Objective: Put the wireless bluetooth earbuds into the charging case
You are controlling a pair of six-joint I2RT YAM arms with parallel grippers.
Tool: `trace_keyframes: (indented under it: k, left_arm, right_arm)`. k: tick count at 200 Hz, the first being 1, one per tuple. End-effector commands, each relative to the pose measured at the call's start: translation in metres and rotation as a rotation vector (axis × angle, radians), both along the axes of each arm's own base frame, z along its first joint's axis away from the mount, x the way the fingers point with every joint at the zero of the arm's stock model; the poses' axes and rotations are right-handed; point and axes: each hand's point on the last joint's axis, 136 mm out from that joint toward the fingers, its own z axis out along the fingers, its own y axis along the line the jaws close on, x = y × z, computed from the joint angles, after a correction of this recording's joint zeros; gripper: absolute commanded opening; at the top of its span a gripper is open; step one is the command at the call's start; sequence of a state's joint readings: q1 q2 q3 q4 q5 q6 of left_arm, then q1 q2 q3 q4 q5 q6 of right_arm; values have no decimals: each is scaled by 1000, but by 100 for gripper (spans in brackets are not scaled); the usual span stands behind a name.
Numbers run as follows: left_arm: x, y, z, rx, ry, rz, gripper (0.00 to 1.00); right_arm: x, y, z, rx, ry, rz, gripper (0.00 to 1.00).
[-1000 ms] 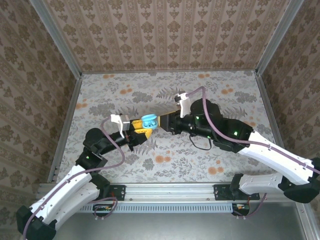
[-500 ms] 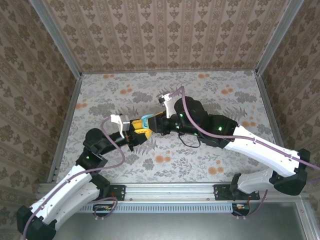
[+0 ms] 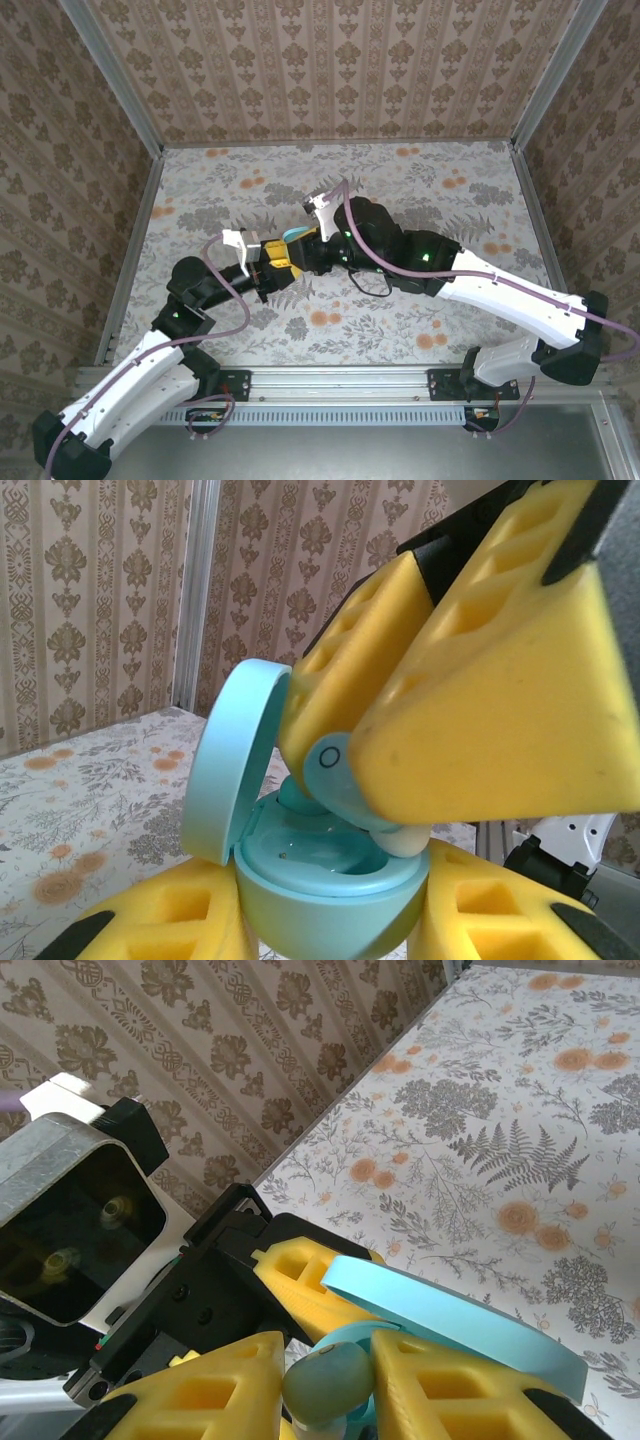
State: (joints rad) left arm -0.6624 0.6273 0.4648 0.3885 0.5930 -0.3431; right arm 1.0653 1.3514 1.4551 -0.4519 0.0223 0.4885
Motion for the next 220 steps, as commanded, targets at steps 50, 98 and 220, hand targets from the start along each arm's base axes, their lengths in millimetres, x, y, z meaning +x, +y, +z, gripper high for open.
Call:
trace_keyframes:
  k: [50, 98, 220]
  left_arm:
    - [-7, 2, 14, -28, -66, -3, 24]
    - [-6, 1, 11, -23, -58, -1, 24]
    - [-7, 4, 11, -21, -61, 14, 24]
  right_arm:
    - [2, 3, -4, -38, -37, -15, 30]
    - [3, 10, -2, 24, -11, -30, 29]
    - [0, 9, -29, -2, 11, -52, 29]
